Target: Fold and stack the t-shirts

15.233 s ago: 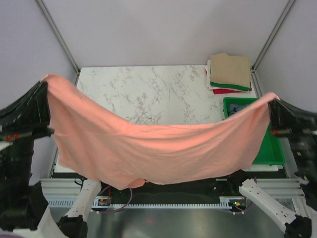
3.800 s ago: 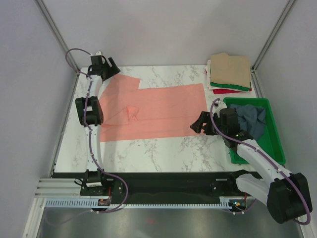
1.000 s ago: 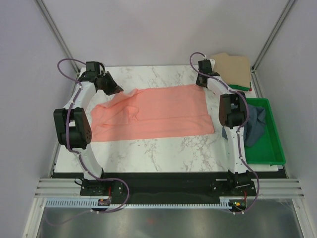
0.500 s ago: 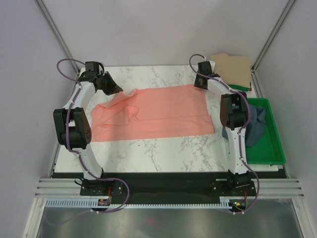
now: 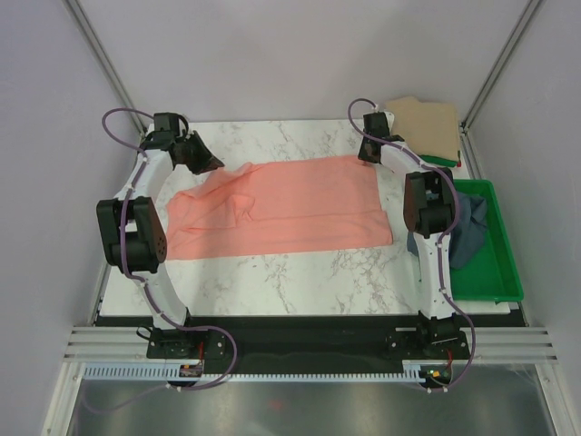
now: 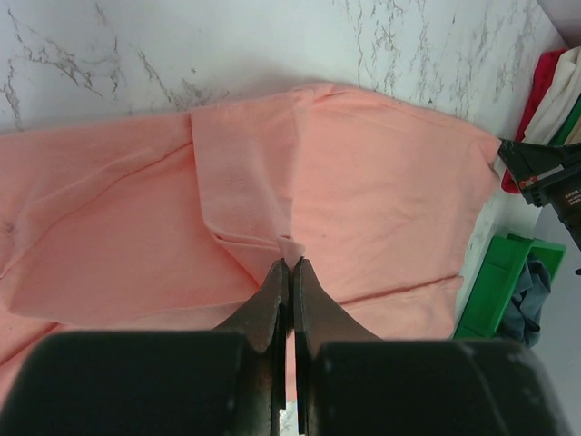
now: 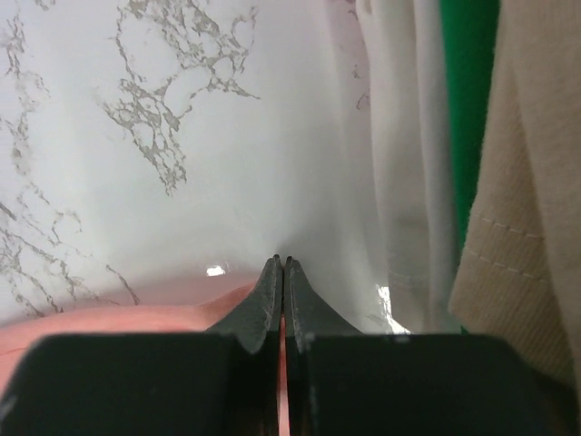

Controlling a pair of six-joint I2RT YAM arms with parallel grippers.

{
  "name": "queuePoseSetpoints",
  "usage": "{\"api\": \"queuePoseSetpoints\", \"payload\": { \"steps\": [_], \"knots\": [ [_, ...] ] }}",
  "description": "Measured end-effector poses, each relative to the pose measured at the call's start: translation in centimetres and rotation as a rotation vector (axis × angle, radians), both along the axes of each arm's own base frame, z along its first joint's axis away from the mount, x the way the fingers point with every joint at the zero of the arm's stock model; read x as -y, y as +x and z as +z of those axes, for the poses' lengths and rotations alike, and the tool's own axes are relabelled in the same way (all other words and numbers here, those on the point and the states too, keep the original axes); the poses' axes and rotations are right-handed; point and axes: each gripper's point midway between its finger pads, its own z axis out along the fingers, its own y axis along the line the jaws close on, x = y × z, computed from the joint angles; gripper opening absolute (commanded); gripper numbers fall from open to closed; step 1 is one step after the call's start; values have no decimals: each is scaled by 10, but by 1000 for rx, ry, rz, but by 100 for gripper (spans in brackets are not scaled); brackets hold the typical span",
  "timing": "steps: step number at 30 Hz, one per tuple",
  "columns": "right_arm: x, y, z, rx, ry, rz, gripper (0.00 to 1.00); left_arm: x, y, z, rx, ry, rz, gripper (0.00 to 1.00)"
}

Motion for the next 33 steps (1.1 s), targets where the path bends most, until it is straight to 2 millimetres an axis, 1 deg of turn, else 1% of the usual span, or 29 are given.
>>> {"api": "queuePoseSetpoints", "payload": {
  "steps": [6,8,10,13,17,20,23,26,29,33],
  "knots": [
    [-6,-3,1,-4,18,27,0,-3,-1,4,11,12,-1,2],
    [-9,-11,3,-19,23,48,0,-6,-3,10,24,30,4,2],
    [-14,-23,7,-38,30,76,0,-7,-5,23,52,39,3,2],
    [-22,-35,23,-34,56,113,0,-7,-11,43,91,43,-3,2],
    [-29,-57,53,-1,91,152,0,-6,-24,59,118,53,-8,2],
    [-27,-73,73,32,103,161,0,-6,-45,61,119,64,-14,2],
    [-23,-87,83,50,99,155,0,-8,-67,57,105,88,-14,2],
    [-14,-104,82,49,84,138,0,-14,-84,54,99,128,-4,2],
    [-5,-119,72,27,76,123,0,-20,-98,48,89,174,5,2],
    [9,-132,57,-3,66,96,0,-31,-114,40,67,238,36,2]
  ]
}}
